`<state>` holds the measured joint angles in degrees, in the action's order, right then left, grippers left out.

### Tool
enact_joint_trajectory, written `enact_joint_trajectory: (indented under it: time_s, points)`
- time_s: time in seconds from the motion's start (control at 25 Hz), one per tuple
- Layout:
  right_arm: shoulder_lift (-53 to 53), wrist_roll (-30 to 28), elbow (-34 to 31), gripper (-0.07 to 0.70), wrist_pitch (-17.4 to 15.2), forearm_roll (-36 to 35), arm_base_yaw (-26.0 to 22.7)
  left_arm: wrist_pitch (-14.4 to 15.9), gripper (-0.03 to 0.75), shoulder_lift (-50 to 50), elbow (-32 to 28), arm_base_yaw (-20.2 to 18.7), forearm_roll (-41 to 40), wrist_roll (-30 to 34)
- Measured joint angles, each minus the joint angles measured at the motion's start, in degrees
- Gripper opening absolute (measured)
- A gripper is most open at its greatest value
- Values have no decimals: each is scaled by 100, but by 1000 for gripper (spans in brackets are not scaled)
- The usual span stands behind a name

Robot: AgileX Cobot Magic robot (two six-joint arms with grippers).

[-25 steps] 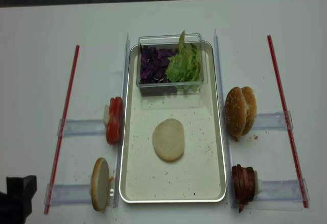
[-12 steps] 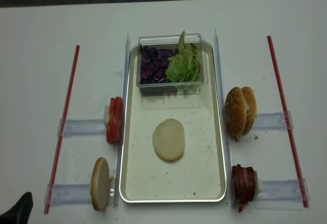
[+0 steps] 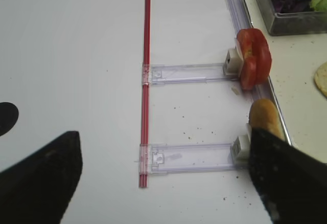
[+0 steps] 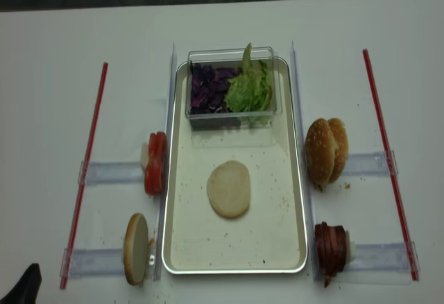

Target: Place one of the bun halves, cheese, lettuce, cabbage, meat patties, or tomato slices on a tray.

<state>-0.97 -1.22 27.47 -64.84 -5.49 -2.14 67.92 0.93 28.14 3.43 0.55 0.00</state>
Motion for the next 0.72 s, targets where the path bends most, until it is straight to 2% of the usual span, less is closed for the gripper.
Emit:
enact_joint_trajectory:
  time_s: [0.72]
  points:
    - [0,0,0,364,0,0,0,0,608,11,0,0,129,0]
